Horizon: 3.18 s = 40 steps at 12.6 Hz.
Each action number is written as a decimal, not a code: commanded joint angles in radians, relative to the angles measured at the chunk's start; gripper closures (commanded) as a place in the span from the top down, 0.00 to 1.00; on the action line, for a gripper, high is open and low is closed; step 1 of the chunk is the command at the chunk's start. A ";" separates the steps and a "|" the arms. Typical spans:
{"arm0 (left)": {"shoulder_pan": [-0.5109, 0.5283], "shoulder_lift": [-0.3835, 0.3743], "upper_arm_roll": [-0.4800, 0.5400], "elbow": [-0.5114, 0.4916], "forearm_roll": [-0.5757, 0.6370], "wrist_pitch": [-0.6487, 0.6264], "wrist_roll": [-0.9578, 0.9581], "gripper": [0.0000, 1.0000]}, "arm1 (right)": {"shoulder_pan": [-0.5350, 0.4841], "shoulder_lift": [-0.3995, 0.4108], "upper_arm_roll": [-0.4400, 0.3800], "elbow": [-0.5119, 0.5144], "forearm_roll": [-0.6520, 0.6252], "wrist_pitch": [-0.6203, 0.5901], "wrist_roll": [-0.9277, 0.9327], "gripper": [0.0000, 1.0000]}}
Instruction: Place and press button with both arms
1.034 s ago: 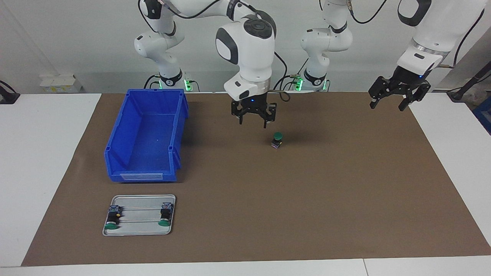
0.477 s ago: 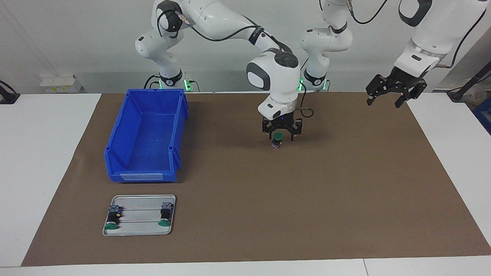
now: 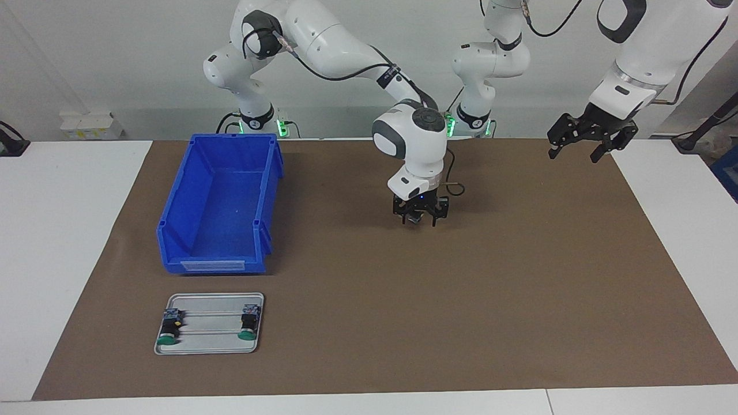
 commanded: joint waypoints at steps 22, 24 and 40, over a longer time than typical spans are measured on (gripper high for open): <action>0.013 -0.043 -0.005 -0.070 0.054 0.042 0.008 1.00 | -0.010 -0.036 0.008 -0.100 0.231 -0.029 0.303 0.64; 0.013 -0.043 -0.005 -0.070 0.054 0.042 0.008 1.00 | -0.011 -0.036 0.007 -0.100 0.231 -0.029 0.303 0.60; 0.013 -0.043 -0.005 -0.070 0.054 0.042 0.008 1.00 | -0.172 -0.094 -0.008 -0.002 0.203 -0.265 0.104 0.00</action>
